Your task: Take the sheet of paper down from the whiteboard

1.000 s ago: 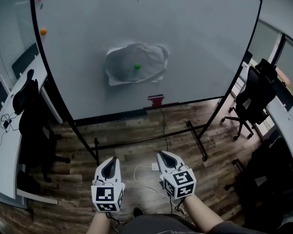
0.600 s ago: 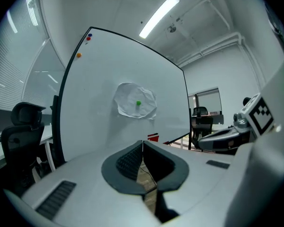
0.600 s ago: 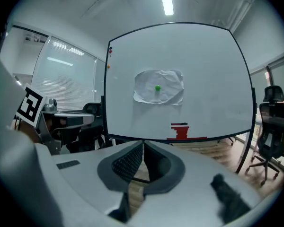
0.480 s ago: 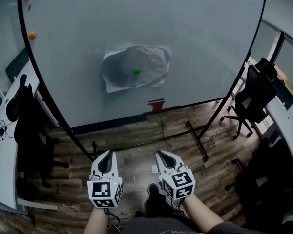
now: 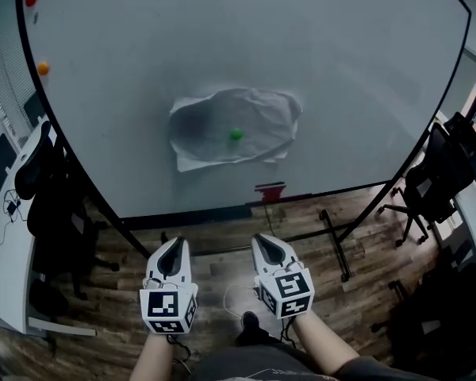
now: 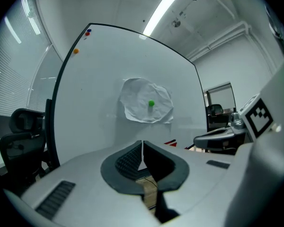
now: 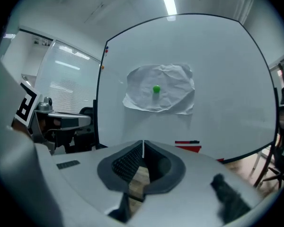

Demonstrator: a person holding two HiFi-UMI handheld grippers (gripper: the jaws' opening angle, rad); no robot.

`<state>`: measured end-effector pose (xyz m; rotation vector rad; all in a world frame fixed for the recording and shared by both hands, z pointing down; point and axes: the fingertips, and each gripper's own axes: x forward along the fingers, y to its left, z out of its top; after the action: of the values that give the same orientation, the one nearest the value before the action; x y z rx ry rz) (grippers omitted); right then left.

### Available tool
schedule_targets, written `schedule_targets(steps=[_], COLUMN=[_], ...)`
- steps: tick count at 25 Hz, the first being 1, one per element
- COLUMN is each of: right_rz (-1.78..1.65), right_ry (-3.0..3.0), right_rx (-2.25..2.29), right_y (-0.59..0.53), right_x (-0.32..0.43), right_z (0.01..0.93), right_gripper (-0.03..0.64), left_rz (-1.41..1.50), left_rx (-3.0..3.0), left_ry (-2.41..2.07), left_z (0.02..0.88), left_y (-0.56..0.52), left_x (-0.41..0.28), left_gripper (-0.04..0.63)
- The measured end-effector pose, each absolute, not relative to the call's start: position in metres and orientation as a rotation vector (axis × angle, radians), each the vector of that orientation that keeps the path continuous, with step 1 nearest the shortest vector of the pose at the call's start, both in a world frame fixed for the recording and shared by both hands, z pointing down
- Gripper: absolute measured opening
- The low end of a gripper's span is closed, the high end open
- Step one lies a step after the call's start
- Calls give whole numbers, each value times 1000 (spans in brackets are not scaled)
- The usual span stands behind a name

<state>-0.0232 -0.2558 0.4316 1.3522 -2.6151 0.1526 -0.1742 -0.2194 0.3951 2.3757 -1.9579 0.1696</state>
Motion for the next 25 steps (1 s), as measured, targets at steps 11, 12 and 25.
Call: schedule_targets(steps=[11,12,25], right_rz=[56,44,-12], right_ry=[-2695,-2706,-2796], right_rx=[1226,1212,1080], right_y=[-328,-333,-361], right_x=[-26,-26,-34], right_z=[415,413,396], right_gripper=[25,25,25], left_rz=[147,140,79], left_rx=[2275,2265,2182], left_ry=[-2059,-2075,-2207], left_z=[383,380,352], left_y=[-290,-294,-350], left_x=[-171,-171,-188], left_gripper=[17,18,187])
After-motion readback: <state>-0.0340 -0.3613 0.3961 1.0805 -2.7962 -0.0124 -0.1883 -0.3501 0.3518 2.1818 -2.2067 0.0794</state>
